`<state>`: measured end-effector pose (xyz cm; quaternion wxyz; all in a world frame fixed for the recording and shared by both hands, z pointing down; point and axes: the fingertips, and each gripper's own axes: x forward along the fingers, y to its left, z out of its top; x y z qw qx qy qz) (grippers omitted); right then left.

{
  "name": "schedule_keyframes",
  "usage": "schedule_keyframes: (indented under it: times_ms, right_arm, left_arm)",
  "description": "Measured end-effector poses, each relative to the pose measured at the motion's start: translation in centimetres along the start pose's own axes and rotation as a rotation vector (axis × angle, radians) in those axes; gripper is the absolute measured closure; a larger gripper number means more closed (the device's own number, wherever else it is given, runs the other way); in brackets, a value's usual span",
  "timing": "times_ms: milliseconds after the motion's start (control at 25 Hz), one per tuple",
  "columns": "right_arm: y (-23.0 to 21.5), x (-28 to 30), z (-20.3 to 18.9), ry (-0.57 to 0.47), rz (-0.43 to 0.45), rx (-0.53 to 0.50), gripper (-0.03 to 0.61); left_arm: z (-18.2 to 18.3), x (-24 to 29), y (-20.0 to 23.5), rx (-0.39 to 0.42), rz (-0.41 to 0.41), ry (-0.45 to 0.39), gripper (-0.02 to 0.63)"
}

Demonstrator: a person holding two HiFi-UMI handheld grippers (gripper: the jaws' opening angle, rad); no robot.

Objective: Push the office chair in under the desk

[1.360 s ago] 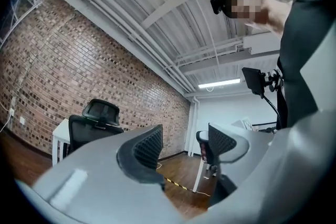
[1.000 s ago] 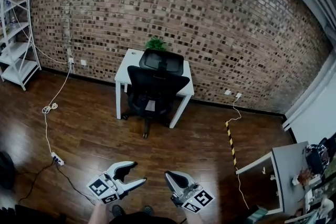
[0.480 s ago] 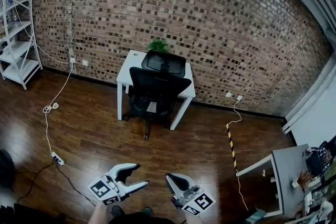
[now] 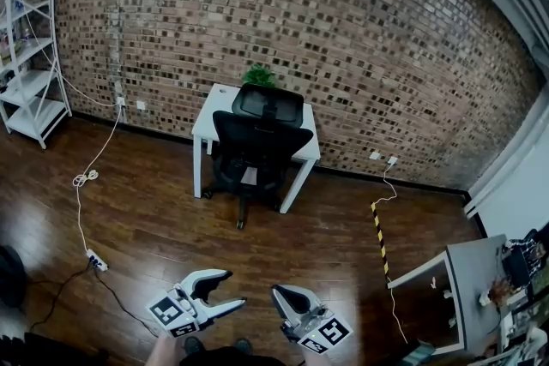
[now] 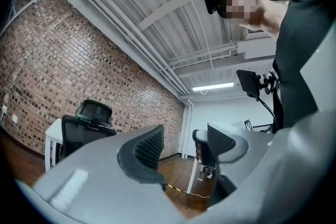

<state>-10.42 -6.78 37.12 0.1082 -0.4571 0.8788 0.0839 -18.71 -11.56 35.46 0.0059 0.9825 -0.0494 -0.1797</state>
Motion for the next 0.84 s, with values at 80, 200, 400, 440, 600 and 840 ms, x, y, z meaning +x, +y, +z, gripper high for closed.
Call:
schedule_keyframes:
  times_ms: [80, 200, 400, 440, 600, 840]
  right_arm:
    - [0.2, -0.4, 0.0, 0.014, -0.003, 0.009, 0.578]
    - [0.0, -0.8, -0.5, 0.031, -0.007, 0.021, 0.578]
    - [-0.2, -0.8, -0.4, 0.0, 0.0, 0.008, 0.578]
    - [-0.2, -0.9, -0.4, 0.0, 0.001, 0.009, 0.578]
    - [-0.5, -1.2, -0.3, -0.001, 0.002, 0.011, 0.578]
    - [-1.5, -2.2, 0.2, -0.001, -0.002, 0.021, 0.578]
  left_arm:
    - [0.0, 0.1, -0.4, 0.0, -0.002, 0.003, 0.15]
    - [-0.3, 0.4, -0.6, -0.002, -0.004, 0.003, 0.15]
    - [-0.9, 0.8, -0.8, -0.003, -0.015, 0.012, 0.15]
    - [-1.0, 1.0, -0.9, -0.003, -0.017, 0.014, 0.15]
    - [-1.3, 1.5, -1.1, -0.004, -0.019, 0.021, 0.15]
    - [-1.2, 2.6, -1.4, -0.007, -0.011, 0.026, 0.15]
